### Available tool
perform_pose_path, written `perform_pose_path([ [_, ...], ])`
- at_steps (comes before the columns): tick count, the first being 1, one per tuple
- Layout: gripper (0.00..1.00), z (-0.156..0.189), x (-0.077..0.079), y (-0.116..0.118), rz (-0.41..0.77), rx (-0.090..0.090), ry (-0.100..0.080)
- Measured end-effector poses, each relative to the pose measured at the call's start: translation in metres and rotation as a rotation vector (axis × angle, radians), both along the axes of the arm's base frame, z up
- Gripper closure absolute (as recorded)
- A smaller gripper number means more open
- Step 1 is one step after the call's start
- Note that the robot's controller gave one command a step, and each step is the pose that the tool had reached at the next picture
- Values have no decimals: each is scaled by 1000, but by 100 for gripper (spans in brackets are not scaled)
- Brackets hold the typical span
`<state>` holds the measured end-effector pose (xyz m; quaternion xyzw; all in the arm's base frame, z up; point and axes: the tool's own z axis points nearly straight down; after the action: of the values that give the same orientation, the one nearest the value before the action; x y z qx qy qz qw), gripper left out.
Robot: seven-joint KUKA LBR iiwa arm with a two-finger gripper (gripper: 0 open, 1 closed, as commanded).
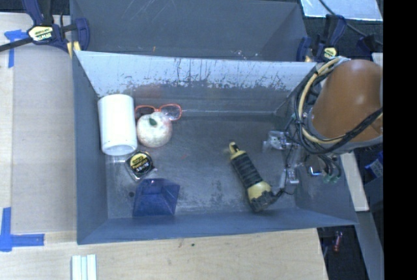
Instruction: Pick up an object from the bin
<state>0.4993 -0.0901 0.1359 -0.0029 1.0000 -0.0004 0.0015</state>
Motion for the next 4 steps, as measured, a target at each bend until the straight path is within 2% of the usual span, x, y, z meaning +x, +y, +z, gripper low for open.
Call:
perform_pose_path([
  [1,0,0,0,0,0,0,0],
  [2,0,-47,7,34,44,-6,3],
  [3,0,-9,8,29,31,-1,-6],
  [4,0,-38,7,41,34,1,-19],
])
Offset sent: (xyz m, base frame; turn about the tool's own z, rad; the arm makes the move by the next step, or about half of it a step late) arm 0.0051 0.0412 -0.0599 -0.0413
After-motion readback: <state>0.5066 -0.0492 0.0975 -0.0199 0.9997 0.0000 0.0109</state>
